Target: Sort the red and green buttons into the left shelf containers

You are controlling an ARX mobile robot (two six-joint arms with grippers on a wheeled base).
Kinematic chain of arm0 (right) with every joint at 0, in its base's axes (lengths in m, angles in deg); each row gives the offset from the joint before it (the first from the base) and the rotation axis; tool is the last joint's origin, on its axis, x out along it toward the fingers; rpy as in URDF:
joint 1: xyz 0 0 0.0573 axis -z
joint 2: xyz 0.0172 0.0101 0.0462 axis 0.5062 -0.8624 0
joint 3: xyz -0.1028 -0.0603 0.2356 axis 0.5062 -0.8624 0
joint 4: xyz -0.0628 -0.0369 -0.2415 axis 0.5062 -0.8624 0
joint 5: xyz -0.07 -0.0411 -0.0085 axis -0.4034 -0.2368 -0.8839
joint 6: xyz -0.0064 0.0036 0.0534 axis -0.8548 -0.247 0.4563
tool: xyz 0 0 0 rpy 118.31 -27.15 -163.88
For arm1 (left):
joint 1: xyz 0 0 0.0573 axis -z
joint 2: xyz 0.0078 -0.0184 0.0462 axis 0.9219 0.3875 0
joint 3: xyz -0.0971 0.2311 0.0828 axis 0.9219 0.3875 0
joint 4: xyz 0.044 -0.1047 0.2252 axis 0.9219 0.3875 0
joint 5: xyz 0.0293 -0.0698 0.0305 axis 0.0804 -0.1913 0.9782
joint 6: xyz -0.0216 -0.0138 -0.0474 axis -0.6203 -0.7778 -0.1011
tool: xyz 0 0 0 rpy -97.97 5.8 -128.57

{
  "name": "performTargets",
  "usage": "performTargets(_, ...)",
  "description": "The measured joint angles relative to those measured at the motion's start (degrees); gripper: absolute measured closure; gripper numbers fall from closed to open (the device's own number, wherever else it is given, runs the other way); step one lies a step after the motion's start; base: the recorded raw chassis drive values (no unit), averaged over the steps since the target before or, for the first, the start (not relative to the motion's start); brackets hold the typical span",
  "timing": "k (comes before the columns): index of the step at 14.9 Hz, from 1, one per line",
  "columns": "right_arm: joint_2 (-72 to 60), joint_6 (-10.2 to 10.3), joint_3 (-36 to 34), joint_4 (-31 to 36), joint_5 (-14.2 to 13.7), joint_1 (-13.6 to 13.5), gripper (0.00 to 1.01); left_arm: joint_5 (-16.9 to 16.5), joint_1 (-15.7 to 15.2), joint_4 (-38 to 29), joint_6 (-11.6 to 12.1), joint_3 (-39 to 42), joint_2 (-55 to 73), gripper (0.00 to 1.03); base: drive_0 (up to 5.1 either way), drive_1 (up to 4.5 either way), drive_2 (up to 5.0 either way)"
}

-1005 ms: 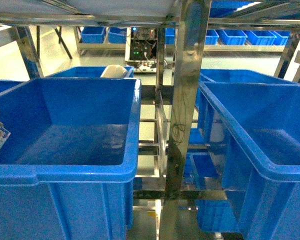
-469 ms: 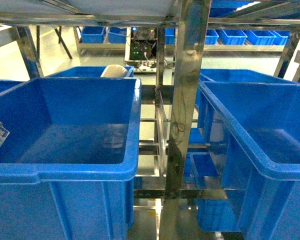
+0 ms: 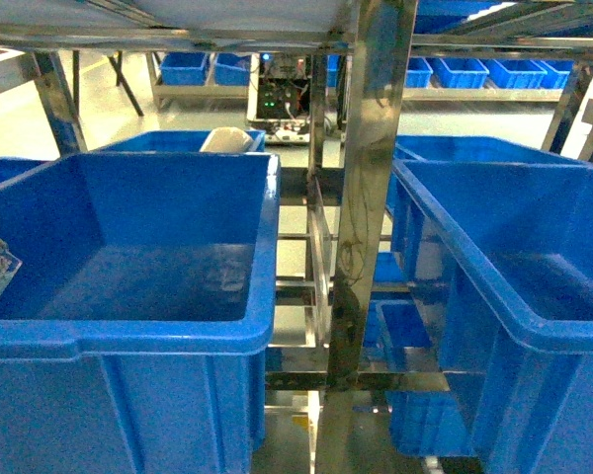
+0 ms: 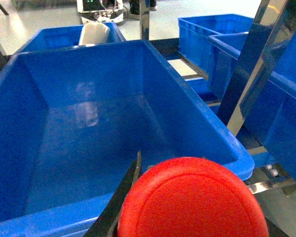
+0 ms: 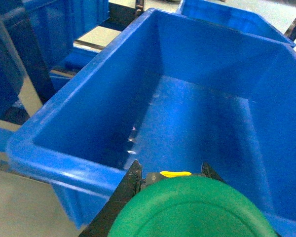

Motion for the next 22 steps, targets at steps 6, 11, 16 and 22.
performTargets(6, -21.03, -4.85, 16.37, 1.07, 0.72, 5.46, 0.74, 0.02, 0.0, -0.02, 0.0, 0.0, 0.0, 0.77, 0.0, 0.0, 0.0)
performTargets(11, -39.34, -6.25, 34.32, -10.47, -3.28, 4.2, 0.74, 0.0, 0.0, -0.02, 0.0, 0.0, 0.0, 0.77, 0.0, 0.0, 0.0)
performTargets(16, -51.52, -4.52, 55.95, -31.89, -6.45, 2.8, 0.41, 0.02, 0.0, -0.02, 0.0, 0.0, 0.0, 0.77, 0.0, 0.0, 0.0)
performTargets(22, -40.13, -3.19, 39.58, -14.56, -4.04, 3.19, 0.04, 0.02, 0.0, -0.02, 0.0, 0.0, 0.0, 0.77, 0.0, 0.0, 0.0)
